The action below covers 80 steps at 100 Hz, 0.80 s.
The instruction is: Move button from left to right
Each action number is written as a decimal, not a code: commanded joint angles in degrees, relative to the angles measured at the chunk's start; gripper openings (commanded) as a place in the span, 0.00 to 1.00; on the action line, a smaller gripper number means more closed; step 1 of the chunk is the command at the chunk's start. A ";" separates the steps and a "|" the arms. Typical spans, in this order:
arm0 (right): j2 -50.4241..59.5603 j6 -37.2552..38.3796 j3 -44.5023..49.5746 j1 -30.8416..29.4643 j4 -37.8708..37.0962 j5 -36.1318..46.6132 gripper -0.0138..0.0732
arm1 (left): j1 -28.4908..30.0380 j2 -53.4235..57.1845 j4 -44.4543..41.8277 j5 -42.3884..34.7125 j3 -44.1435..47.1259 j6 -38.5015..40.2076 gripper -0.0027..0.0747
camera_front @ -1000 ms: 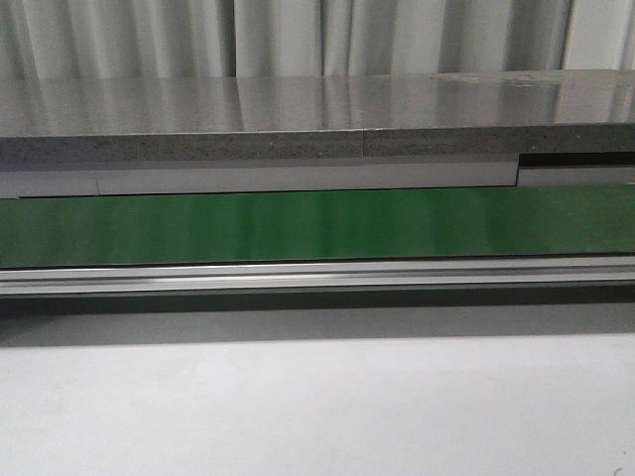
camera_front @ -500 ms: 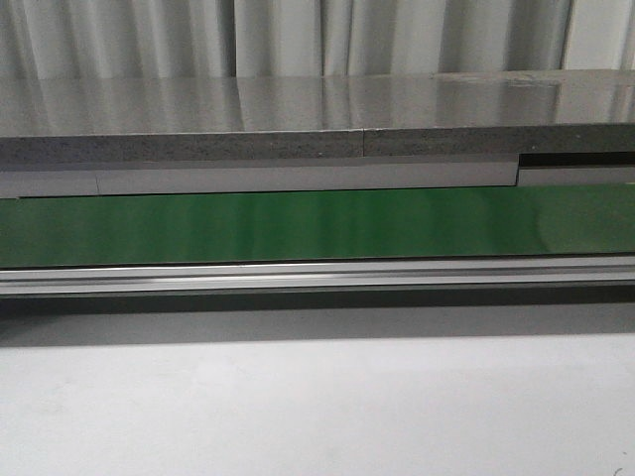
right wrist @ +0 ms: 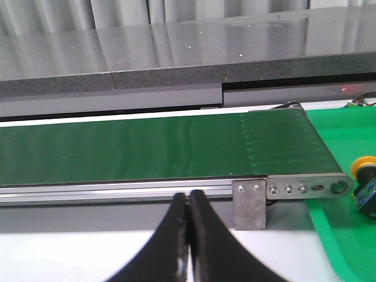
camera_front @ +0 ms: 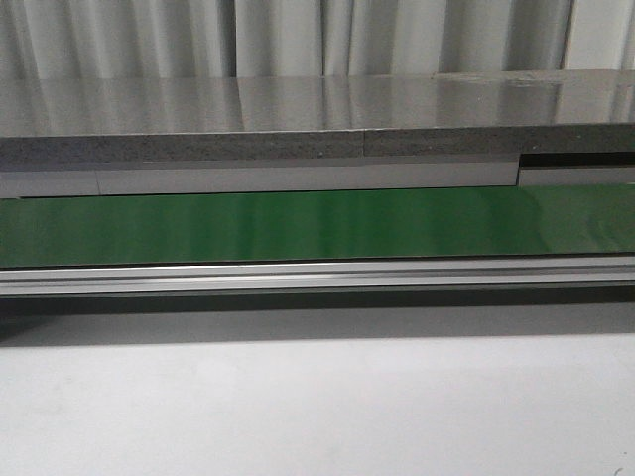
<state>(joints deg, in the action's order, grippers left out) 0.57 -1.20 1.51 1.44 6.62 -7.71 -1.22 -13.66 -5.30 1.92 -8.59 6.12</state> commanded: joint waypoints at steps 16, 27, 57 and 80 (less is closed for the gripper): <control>1.10 0.01 -0.90 0.20 -0.32 4.95 0.08 | -0.48 7.89 -1.52 -4.79 4.88 2.62 0.01; 1.10 0.01 -0.90 0.20 -0.32 4.95 0.08 | -0.48 11.61 -1.18 -4.79 7.55 2.62 0.01; 1.10 0.01 -0.90 0.20 -0.32 4.95 0.08 | -0.48 15.55 -1.15 -5.52 11.29 2.62 0.01; 1.10 0.01 -0.90 0.20 -0.32 4.95 0.08 | -0.48 15.55 -1.15 -5.92 11.29 2.62 0.01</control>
<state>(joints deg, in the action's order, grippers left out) 0.57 -1.20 1.51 1.44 6.62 -7.71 -1.22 0.22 -6.56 0.90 0.15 7.99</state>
